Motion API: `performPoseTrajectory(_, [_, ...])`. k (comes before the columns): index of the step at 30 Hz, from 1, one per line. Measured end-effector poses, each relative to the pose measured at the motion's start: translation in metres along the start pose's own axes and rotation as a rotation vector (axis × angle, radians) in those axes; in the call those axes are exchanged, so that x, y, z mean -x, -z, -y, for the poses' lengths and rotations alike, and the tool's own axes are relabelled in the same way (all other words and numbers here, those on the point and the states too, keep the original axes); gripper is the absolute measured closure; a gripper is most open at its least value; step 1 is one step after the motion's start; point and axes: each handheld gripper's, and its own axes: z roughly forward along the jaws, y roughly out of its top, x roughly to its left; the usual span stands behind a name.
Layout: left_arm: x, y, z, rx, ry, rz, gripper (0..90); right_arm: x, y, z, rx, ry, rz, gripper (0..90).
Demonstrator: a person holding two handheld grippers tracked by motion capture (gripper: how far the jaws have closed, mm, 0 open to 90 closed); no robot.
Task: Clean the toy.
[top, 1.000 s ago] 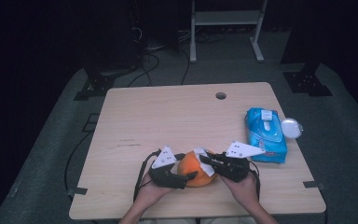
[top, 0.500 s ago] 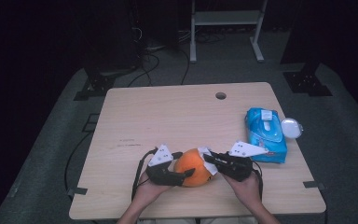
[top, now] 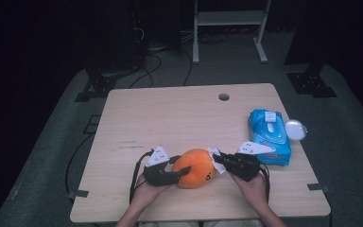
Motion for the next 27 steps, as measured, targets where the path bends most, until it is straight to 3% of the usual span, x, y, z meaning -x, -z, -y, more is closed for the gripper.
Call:
performPoseTrajectory(3, [0.0, -0.002, 0.0, 0.001, 0.0, -0.002, 45.7, -0.01, 0.0, -0.008, 0.035, 0.015, -0.046, 81.2])
performPoseTrajectory(6, [-0.002, 0.001, 0.001, -0.004, 0.002, 0.001, 45.8, -0.015, -0.001, -0.009, 0.031, 0.043, -0.049, 81.2])
performPoseTrajectory(12, [-0.007, 0.005, 0.005, -0.005, 0.025, 0.004, 45.9, 0.006, -0.004, 0.008, 0.001, -0.064, -0.037, 81.2])
performPoseTrajectory(15, [-0.009, 0.005, 0.006, -0.004, 0.022, 0.005, 46.3, 0.006, -0.004, 0.007, -0.005, -0.066, -0.026, 81.2])
performPoseTrajectory(20, [-0.013, 0.009, 0.008, -0.005, 0.04, 0.01, 46.5, -0.003, -0.003, 0.0, 0.016, -0.025, -0.038, 81.1])
performPoseTrajectory(24, [-0.01, 0.009, 0.007, 0.005, 0.024, 0.01, 46.5, 0.01, -0.007, 0.01, -0.033, -0.077, -0.011, 81.1])
performPoseTrajectory(26, [-0.006, 0.009, 0.006, 0.008, 0.007, 0.004, 47.0, 0.013, -0.007, 0.012, -0.026, -0.109, -0.015, 81.0])
performPoseTrajectory(27, [-0.004, 0.008, 0.005, 0.012, -0.004, 0.004, 47.4, 0.011, -0.006, 0.009, -0.019, -0.099, -0.012, 81.0])
